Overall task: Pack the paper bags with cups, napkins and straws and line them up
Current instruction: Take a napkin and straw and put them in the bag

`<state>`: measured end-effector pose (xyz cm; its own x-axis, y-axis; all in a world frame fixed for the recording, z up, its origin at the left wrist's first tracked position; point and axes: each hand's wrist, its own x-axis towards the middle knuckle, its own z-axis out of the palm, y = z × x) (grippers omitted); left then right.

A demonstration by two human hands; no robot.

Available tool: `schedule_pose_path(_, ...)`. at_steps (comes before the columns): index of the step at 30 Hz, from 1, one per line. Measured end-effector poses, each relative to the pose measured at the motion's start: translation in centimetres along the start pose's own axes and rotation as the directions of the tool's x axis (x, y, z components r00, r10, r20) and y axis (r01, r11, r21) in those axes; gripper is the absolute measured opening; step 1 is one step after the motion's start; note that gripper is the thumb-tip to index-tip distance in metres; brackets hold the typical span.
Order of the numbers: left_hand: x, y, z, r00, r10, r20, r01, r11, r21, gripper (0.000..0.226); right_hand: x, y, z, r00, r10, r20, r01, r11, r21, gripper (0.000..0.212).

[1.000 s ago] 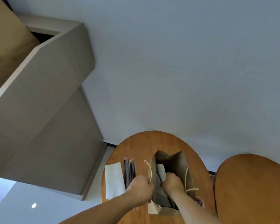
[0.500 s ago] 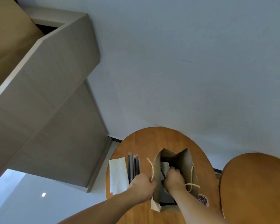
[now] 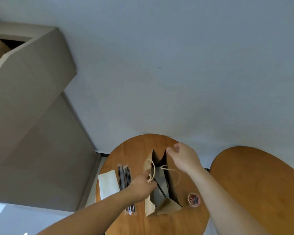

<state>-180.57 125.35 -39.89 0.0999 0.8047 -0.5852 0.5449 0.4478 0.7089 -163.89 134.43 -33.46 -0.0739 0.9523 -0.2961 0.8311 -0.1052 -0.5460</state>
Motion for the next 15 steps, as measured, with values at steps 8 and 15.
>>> schedule_pose_path(8, -0.5, 0.1, 1.4, 0.984, -0.147, 0.098, 0.163, 0.97, -0.181, 0.053, -1.7, 6.0, 3.1, 0.779, 0.272, 0.565, -0.579, 0.659, 0.481, 0.092)
schedule_pose_path(15, -0.8, 1.2, 4.1, 0.977, -0.103, 0.188, 0.149, 0.957, -0.249, 0.078, -2.9, 5.7, 6.7, 0.707, 0.123, 0.696, -0.598, 0.63, 0.496, 0.079)
